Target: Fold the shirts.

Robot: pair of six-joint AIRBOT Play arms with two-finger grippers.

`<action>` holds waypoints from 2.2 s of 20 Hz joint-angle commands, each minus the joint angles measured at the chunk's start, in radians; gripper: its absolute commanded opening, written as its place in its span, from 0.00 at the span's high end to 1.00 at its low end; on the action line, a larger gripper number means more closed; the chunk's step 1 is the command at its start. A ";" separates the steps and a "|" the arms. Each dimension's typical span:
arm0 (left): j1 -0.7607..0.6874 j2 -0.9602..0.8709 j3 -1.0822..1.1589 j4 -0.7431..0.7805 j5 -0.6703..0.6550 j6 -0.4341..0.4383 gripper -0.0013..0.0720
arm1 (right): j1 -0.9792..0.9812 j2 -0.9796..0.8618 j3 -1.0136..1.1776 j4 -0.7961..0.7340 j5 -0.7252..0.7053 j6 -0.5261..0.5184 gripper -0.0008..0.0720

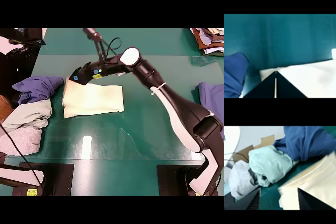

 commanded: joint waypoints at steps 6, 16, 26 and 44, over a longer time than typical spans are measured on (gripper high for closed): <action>-0.007 0.034 -0.079 -0.008 -0.027 0.013 0.95 | -0.210 0.108 -0.154 -0.372 0.280 0.173 0.38; -0.148 0.034 -0.080 -0.008 0.074 0.039 0.95 | -0.528 0.194 -0.672 -0.135 0.161 0.285 0.12; -0.154 0.032 -0.080 -0.008 0.056 0.039 0.95 | -0.296 -0.104 -0.456 0.124 0.177 0.269 0.14; -0.302 0.032 -0.079 -0.038 0.040 0.031 0.95 | -0.821 0.218 -0.351 -0.119 0.224 0.245 0.96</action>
